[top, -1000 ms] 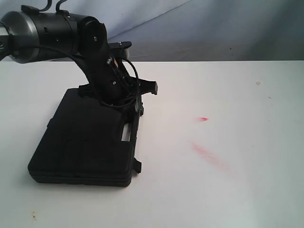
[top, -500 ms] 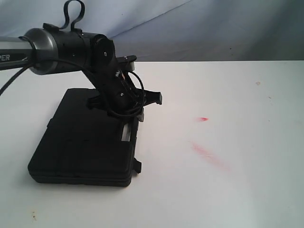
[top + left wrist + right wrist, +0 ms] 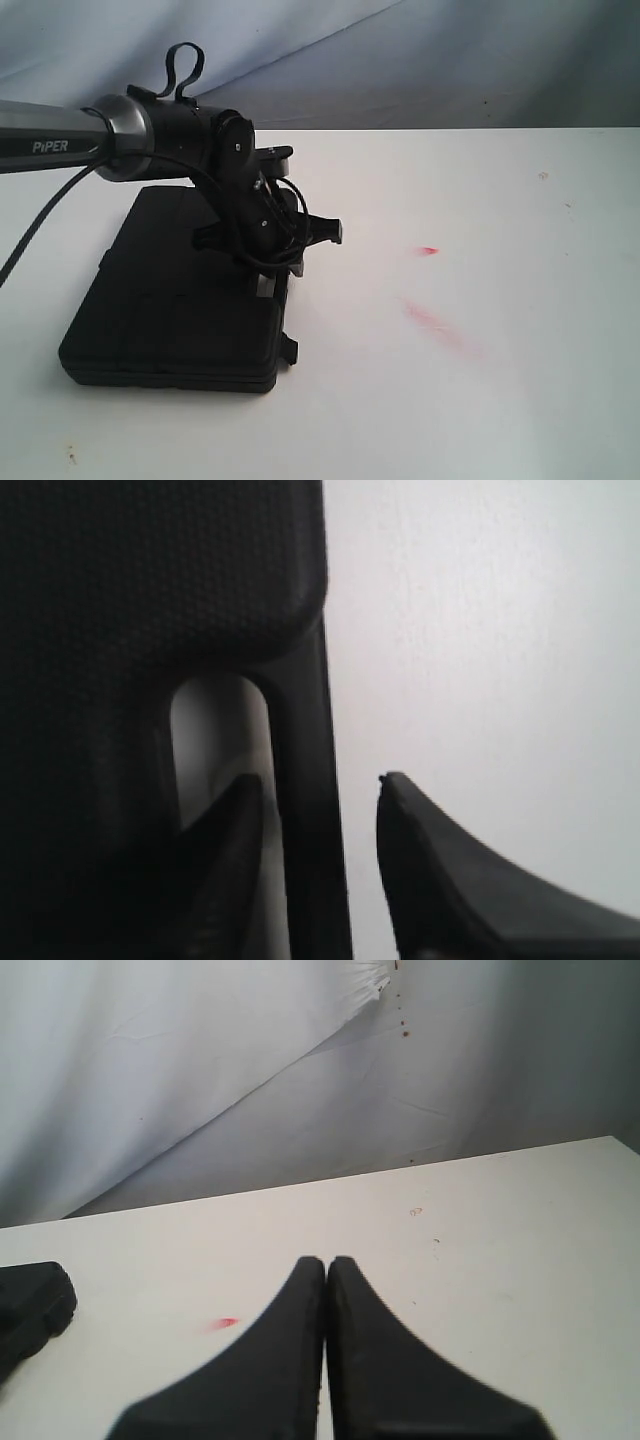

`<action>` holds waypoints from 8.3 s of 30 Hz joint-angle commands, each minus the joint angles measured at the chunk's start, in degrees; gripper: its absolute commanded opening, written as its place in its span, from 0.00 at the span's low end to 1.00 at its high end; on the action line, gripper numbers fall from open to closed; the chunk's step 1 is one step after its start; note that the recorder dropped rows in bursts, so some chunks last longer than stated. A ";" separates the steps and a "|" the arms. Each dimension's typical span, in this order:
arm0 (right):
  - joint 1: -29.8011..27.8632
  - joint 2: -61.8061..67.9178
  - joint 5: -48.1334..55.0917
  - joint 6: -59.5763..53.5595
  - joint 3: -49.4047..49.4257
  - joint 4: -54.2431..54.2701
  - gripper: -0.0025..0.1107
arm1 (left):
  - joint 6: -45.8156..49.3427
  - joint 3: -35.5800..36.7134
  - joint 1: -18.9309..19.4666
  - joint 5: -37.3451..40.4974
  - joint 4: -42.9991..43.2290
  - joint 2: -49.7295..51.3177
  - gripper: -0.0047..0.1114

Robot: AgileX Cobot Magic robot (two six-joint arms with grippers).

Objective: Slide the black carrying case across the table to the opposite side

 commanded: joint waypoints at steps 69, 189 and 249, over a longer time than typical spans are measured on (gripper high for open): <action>-0.42 -0.15 -0.06 -0.31 0.21 0.00 0.02 | -19.05 -32.15 -8.30 3.05 -11.16 21.14 0.04; -0.42 -0.15 -0.06 -0.31 0.21 0.00 0.02 | -37.93 41.41 -10.72 -5.23 43.03 -66.37 0.04; -0.42 -0.15 -0.06 -0.31 0.21 0.00 0.02 | 7.56 86.10 27.31 -33.43 9.88 -124.29 0.04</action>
